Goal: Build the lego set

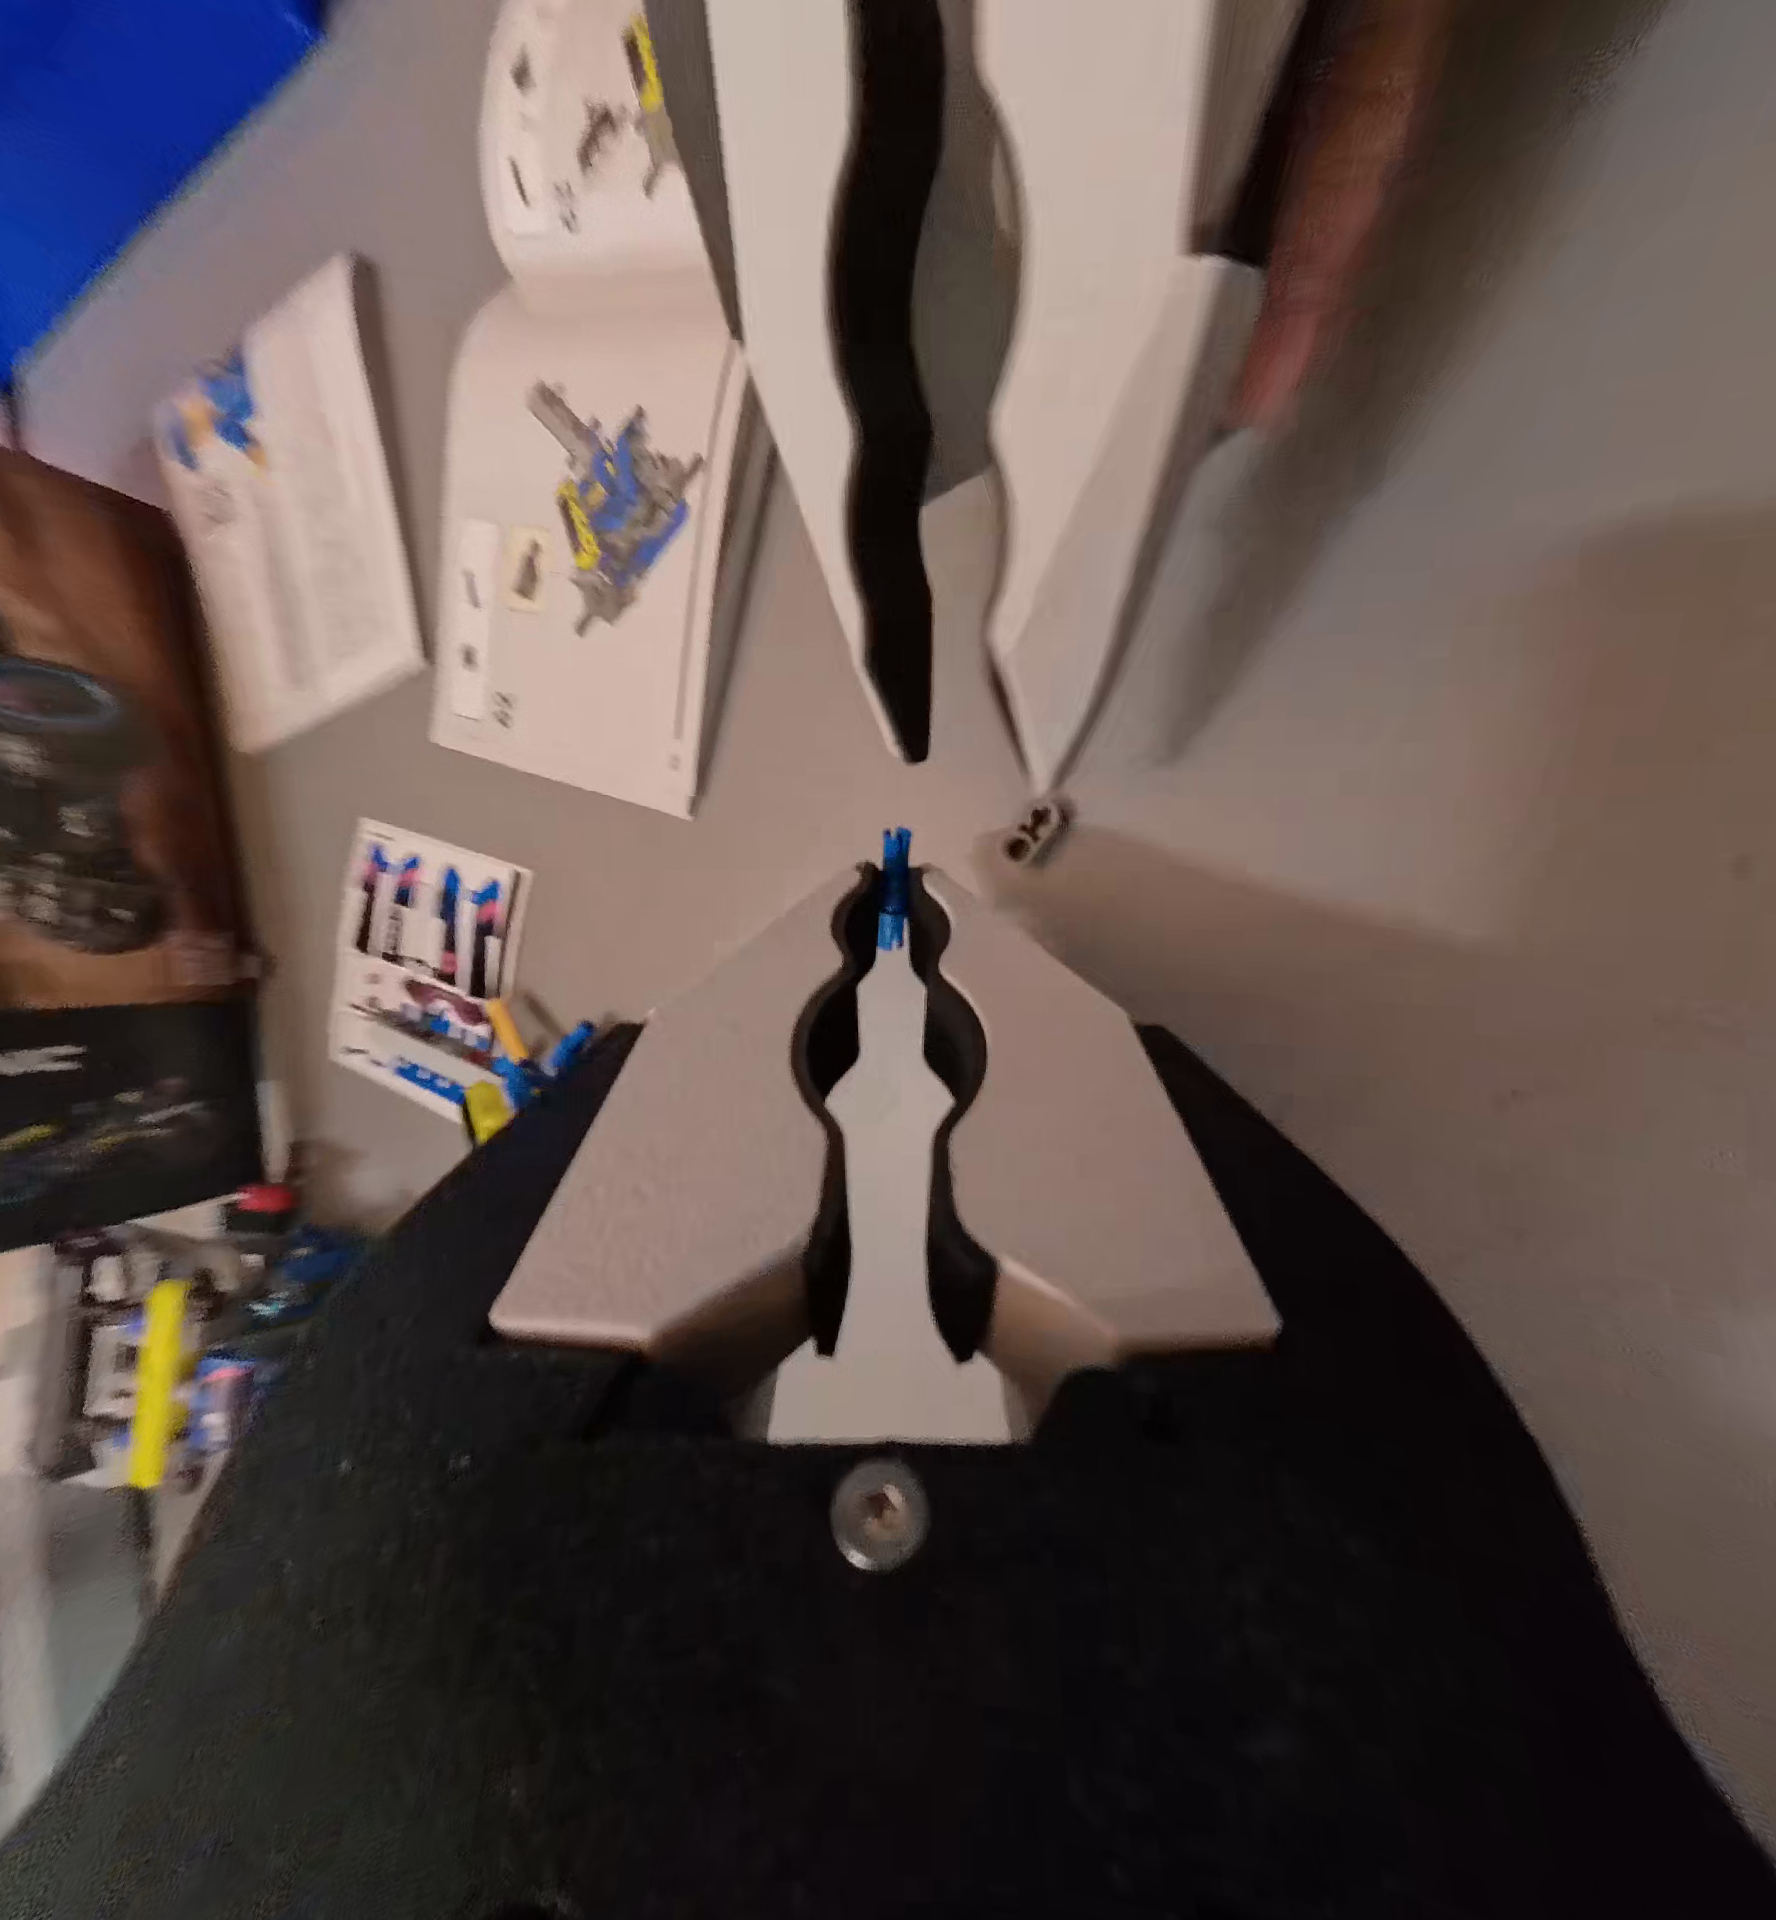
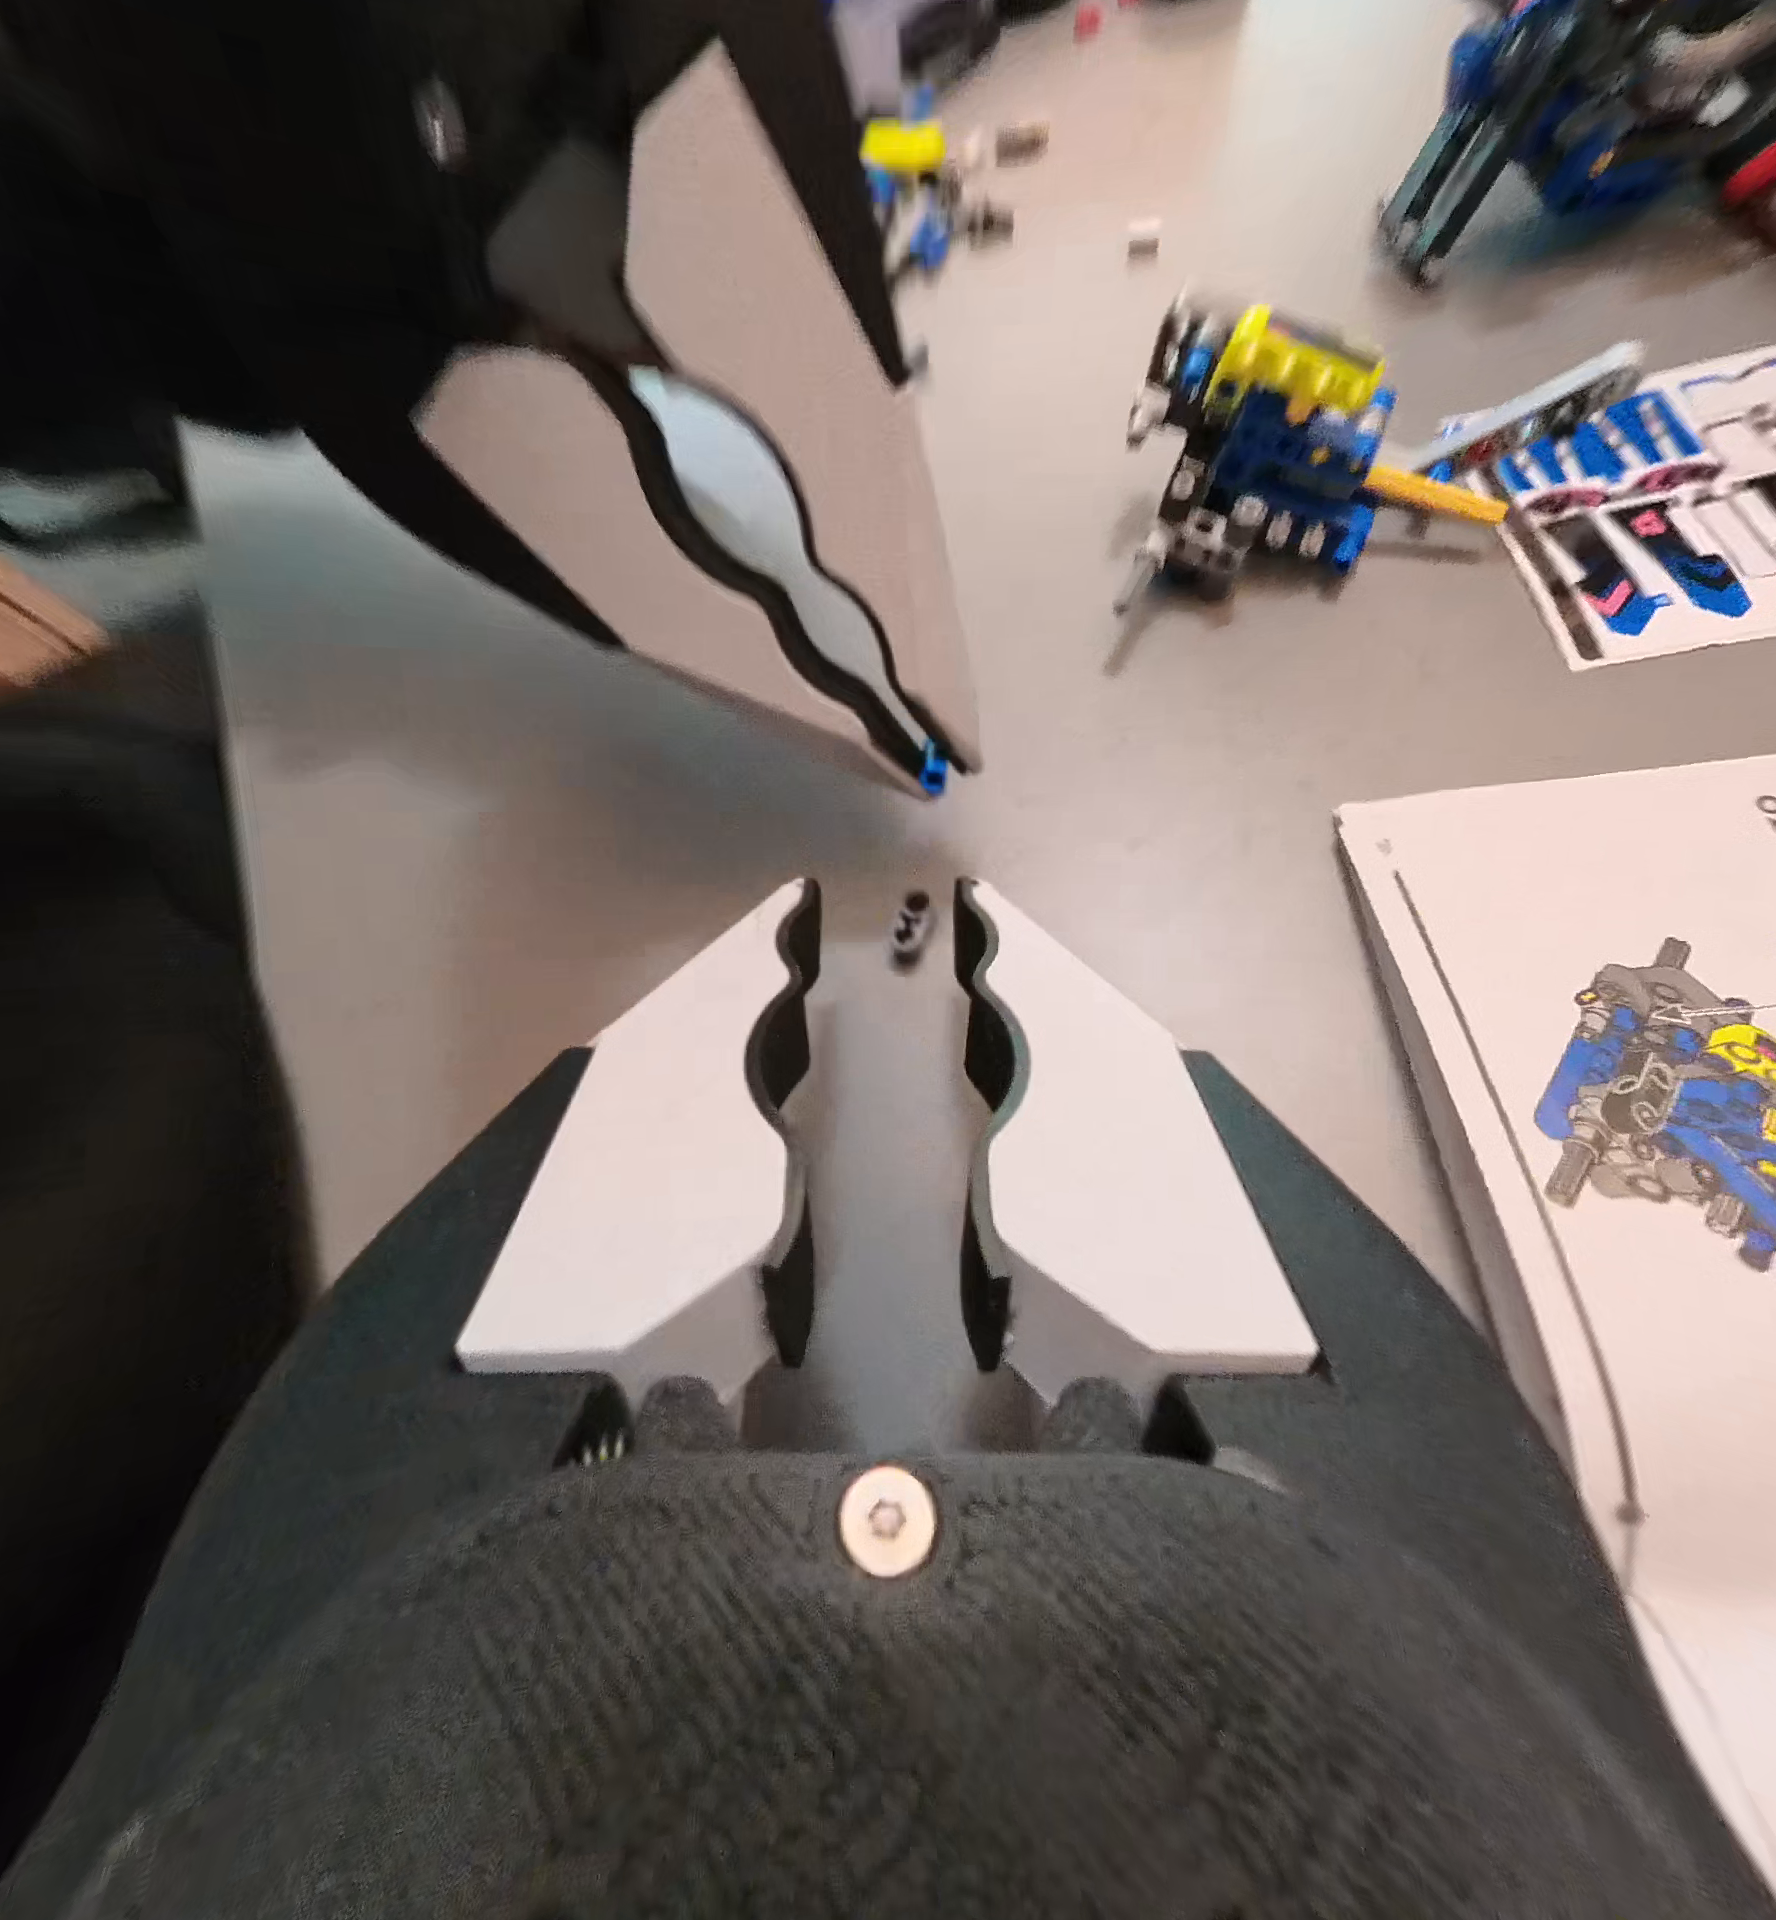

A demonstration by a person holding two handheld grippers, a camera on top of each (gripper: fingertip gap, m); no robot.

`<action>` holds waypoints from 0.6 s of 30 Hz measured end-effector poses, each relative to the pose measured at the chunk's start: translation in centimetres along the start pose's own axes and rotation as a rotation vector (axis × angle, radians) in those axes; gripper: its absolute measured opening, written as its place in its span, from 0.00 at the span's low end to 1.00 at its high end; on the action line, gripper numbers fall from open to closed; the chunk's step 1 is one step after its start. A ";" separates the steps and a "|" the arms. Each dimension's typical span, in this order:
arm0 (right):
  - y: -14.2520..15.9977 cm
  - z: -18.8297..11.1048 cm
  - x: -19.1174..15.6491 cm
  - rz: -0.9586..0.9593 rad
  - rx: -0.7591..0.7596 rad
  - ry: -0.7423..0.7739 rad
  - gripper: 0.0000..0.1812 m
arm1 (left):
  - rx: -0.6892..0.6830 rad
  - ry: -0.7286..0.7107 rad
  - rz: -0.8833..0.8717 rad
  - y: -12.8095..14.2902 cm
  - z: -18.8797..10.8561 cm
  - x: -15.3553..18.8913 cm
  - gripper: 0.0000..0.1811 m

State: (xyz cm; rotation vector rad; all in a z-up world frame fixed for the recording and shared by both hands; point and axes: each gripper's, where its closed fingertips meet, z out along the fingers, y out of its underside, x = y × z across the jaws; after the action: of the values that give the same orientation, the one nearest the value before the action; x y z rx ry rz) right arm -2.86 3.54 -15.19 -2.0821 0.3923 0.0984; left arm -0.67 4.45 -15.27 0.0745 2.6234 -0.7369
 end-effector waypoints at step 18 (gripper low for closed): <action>-3.4 -1.8 -0.9 0.282 0.305 -0.117 0.07 | 0.034 -0.268 0.357 -2.7 -1.6 -0.4 0.01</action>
State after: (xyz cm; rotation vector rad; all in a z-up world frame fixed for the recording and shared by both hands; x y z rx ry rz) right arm -2.81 3.84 -11.27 -1.7035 0.5887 0.3075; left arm -1.33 2.98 -12.54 0.4129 2.2589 -0.6169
